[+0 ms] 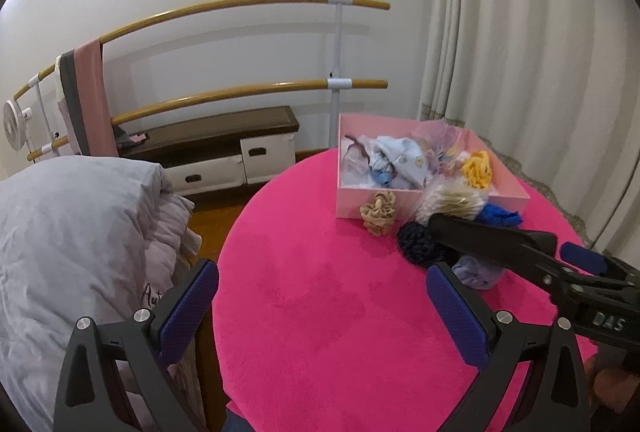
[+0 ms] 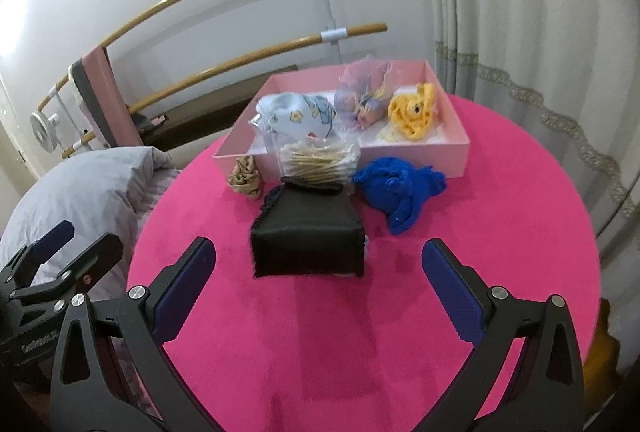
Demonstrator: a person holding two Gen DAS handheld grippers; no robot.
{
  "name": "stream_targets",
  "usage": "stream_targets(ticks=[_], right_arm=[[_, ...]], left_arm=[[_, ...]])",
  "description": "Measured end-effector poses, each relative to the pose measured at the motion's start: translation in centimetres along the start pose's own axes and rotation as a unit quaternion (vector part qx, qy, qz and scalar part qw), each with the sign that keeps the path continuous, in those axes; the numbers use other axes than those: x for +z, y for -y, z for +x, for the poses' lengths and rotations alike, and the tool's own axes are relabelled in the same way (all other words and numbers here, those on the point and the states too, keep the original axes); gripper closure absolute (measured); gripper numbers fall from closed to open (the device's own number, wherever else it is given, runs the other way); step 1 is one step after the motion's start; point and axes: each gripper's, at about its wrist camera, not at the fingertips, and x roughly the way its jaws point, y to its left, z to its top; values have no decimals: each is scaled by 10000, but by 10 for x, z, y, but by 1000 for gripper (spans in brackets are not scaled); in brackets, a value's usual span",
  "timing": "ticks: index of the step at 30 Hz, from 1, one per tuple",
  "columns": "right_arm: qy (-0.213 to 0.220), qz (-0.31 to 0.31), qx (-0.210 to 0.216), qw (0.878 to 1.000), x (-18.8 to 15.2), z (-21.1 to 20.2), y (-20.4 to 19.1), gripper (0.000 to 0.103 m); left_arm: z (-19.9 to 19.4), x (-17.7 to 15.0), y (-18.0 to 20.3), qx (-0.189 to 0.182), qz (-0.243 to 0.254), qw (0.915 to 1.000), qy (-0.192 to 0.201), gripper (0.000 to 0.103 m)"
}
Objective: Organize soft objects
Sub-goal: 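Withdraw both tools from the box and hold above the table, then grasp the light-blue fluffy ball with the left gripper while the right grasps the black pouch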
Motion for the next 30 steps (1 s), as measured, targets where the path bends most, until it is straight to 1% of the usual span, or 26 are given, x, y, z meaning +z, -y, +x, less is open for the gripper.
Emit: stream_targets(ticks=[2, 4, 5, 7, 8, 9, 10, 15, 16, 19, 24, 30], right_arm=[[-64, 38, 19, 10000, 1, 9, 1, 2], [-143, 29, 40, 9999, 3, 19, 2, 16], [-176, 20, 48, 9998, 4, 24, 2, 20], [-251, -7, 48, 9997, 6, 32, 3, 35], [-287, -14, 62, 9996, 6, 35, 3, 38], [-305, -3, 85, 9995, 7, 37, 4, 43], [-303, 7, 109, 9995, 8, 38, 5, 53], [-258, -47, 227, 9994, 7, 37, 9, 59], [-250, -50, 242, 9994, 6, 35, 10, 67], [-169, -63, 253, 9995, 4, 28, 13, 73], [-81, -16, 259, 9996, -2, 15, 25, 76], [36, 66, 264, 9996, -8, -1, 40, 76]], left_arm=[[9, 1, 0, 3, 18, 10000, -43, 0], [19, 3, 1, 8, 27, 10000, -87, 0], [25, 4, 1, 14, 31, 9999, -109, 0], [31, 5, 2, 15, 35, 9999, -134, 0], [34, 5, 2, 16, 39, 9999, -145, 0], [38, 6, 3, 16, 49, 9999, -159, 0], [40, 5, 4, 18, 60, 9998, -167, 0], [50, 5, 12, -7, 100, 9997, -204, 0], [51, 5, 13, -15, 103, 9997, -210, 0], [55, 4, 18, -47, 137, 9996, -234, 0], [58, 1, 32, -133, 223, 9993, -281, 0], [63, -2, 53, -243, 385, 9984, -335, 0]])
